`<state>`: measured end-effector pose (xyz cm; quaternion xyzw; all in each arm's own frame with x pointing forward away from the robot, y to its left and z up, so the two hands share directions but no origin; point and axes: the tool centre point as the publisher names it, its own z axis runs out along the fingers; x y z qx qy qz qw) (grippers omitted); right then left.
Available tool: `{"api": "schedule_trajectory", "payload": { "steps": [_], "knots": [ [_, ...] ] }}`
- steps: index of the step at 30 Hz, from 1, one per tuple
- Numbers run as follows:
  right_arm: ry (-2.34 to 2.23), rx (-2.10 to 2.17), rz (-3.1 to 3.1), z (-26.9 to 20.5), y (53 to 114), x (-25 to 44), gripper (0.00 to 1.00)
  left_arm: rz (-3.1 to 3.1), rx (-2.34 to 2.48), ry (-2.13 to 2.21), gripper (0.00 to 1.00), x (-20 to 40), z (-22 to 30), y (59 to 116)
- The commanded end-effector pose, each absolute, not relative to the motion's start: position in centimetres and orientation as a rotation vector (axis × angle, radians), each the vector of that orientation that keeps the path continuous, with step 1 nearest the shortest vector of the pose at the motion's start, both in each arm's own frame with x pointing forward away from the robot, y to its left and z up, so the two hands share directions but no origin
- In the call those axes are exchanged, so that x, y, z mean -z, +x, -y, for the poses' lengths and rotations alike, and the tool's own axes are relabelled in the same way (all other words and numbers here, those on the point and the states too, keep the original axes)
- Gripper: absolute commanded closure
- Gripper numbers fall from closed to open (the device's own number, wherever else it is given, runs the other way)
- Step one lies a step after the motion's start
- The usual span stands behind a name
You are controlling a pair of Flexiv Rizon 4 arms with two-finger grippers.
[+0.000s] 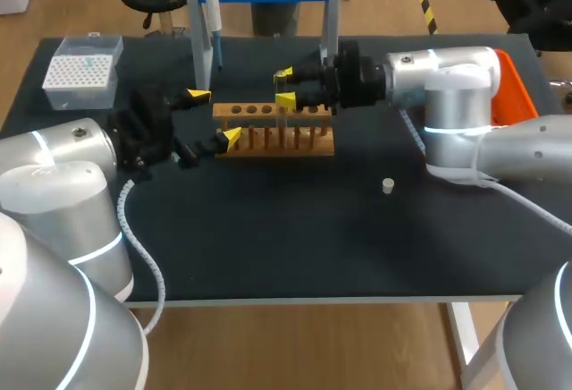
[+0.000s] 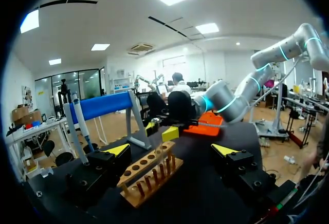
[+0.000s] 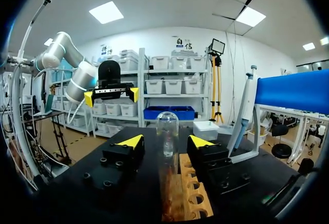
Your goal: Invert the test tube, pick up the pipette, mount the tip to pipette, aspirate from beaker and dispense into the tube, eject the tip, return the pipette, and cap with the stopper.
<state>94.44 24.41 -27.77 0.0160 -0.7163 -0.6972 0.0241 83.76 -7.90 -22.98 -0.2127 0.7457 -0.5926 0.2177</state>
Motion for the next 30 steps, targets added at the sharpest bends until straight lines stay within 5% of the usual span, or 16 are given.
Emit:
{"api": "schedule_trajectory", "payload": {
  "steps": [1,22,30],
  "knots": [
    [0.059,2.160,2.207,-24.53,94.87,28.07,0.51,-2.059,1.642,-0.590,0.00,23.08,7.91,83.64],
    [0.059,2.170,2.206,-25.20,94.83,28.27,0.51,-2.059,1.642,-0.590,0.00,23.08,7.91,83.64],
    [0.059,2.170,2.207,-25.38,94.72,28.35,0.59,-2.059,1.642,-0.590,0.00,23.08,7.91,83.64]
  ]
}}
